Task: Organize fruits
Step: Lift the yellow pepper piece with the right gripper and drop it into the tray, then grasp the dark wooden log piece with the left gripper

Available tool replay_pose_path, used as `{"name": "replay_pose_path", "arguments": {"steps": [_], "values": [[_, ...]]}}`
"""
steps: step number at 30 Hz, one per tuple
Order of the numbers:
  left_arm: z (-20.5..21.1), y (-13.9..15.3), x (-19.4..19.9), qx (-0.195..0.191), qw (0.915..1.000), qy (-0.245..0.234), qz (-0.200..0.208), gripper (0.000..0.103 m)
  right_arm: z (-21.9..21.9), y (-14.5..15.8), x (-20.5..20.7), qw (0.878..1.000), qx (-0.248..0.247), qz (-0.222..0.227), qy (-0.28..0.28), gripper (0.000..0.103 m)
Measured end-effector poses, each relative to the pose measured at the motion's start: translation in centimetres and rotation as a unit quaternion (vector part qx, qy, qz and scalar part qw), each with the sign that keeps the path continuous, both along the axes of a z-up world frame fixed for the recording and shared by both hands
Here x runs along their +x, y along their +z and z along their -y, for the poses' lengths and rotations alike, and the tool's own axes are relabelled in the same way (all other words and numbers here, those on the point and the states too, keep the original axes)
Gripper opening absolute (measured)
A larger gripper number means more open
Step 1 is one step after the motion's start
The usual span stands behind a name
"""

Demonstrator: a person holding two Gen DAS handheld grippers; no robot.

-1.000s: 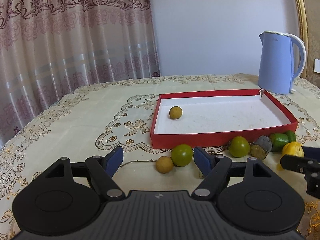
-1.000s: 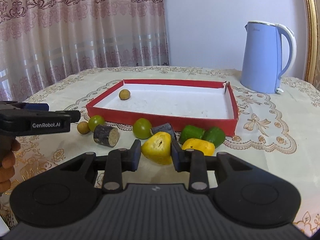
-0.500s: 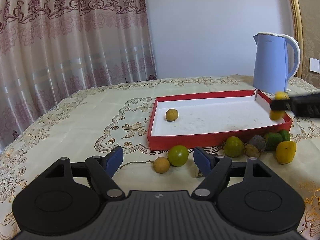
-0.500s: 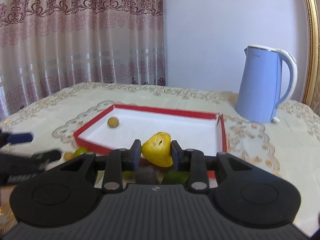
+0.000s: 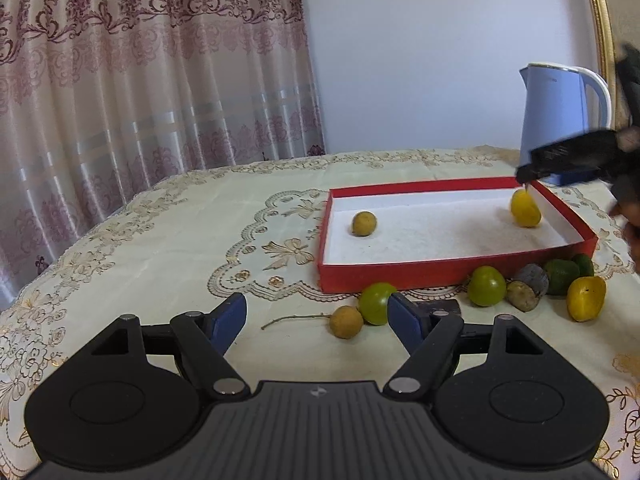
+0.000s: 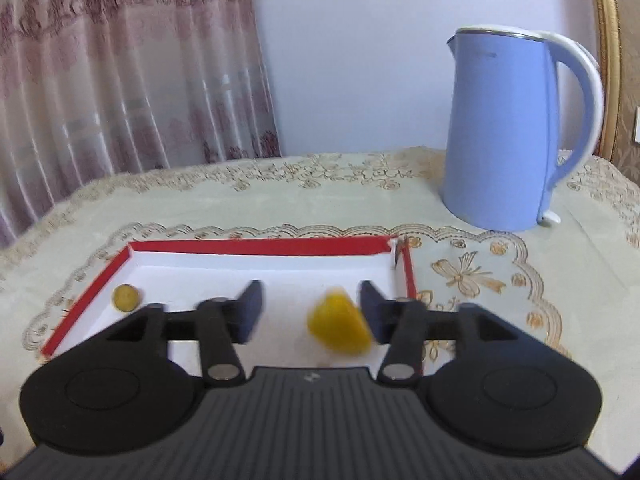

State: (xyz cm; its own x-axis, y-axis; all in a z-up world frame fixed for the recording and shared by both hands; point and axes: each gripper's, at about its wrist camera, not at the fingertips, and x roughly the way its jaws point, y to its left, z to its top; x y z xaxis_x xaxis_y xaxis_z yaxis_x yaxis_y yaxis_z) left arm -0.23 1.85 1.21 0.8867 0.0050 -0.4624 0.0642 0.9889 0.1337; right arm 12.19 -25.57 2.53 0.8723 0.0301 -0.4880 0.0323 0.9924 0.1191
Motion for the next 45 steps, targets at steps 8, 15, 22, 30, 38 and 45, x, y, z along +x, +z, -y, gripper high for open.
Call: {"name": "replay_pose_path", "arguments": {"steps": [8, 15, 22, 30, 38, 45], "values": [[-1.7, -0.3, 0.6, -0.040, 0.9991, -0.005, -0.018, 0.079, -0.5, -0.3, -10.2, 0.997, 0.009, 0.040, -0.058, 0.103], [-2.2, -1.2, -0.2, -0.045, 0.9982, -0.038, -0.014, 0.083, -1.2, -2.7, -13.7, 0.997, 0.012, 0.055, -0.057, 0.103], [-2.1, -1.7, -0.1, -0.044, 0.9972, -0.059, -0.011, 0.086, -2.6, -4.9, -13.4, 0.998, 0.014, 0.045, -0.041, 0.103], [-2.0, -2.1, 1.8, -0.005, 0.9987, -0.050, -0.013, 0.085, -3.6, -5.3, -13.6, 0.999, -0.008, 0.043, -0.030, 0.103], [-1.5, -3.1, 4.0, 0.015, 0.9933, -0.103, -0.050, 0.051, -3.3, -5.3, -13.5, 0.999, 0.000, 0.040, -0.031, 0.103], [-1.8, -3.1, 4.9, -0.025, 0.9886, -0.124, -0.082, 0.043, -3.3, -5.2, -13.6, 0.999, -0.002, 0.043, -0.028, 0.103]]}}
